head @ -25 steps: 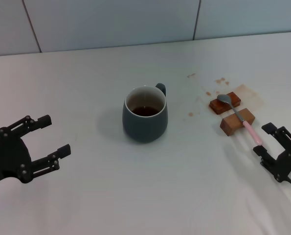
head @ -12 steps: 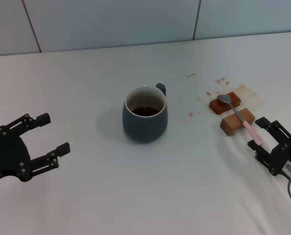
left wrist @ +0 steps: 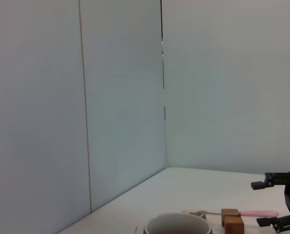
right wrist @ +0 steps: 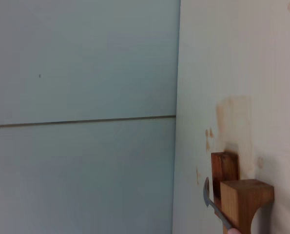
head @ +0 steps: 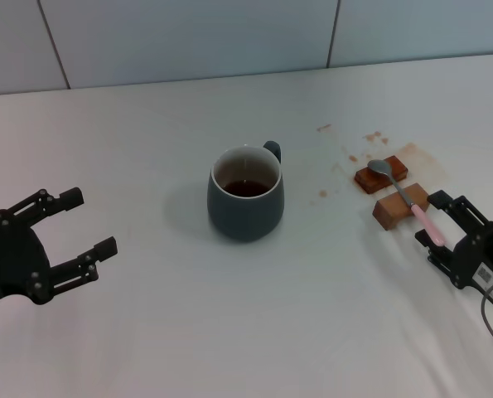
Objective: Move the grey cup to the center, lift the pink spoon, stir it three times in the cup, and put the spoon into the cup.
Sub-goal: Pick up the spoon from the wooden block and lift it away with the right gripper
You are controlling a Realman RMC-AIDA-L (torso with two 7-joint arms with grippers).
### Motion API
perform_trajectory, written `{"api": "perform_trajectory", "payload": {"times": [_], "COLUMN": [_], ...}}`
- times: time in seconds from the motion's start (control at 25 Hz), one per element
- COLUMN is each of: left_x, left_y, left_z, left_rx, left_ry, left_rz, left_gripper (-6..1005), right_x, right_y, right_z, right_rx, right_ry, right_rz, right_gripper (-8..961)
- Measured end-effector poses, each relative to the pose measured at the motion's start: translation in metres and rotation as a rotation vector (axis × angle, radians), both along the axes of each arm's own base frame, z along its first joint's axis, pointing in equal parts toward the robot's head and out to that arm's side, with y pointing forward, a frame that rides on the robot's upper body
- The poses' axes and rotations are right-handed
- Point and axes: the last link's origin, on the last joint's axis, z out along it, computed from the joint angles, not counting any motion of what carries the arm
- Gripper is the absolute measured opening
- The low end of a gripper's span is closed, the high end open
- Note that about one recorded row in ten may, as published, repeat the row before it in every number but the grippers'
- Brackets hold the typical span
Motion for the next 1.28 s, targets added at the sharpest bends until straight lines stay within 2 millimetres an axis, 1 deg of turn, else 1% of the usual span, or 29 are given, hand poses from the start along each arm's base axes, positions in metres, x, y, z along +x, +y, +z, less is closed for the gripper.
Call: {"api": "perform_trajectory", "payload": {"times": [0.32,0.72,1.2,1.28], "left_x": [0.0017,0.003,0.0038,0.0039], "left_y": [0.0009,0.0019,0.0012,0.0006], "left_z": [0.0012,0.0013,0.0023,0.003], "left_rx": [0.008,0.007,0.01,0.014], "left_ry": [-0.009,-0.01,-0.02,-0.025], "left_rz": [-0.006,-0.011,-0.016,-0.017], "left_gripper": [810,811,810,810], "right_x": [-0.0033,-0.002,0.0,0.0003], "right_y": [0.0054,0.0049,0.0064,0.0064], "right_z": [-0.0006,0.0001,-0.0008,-0.0007], "right_rx": [-0.002,0.002,-0.003,-0.003], "right_ry": [-0.001,-0.002,-0.01,-0.011], "right_rz": [0.012,0.005,-0.01,-0.011], "right_gripper": [768,768,740,656]}}
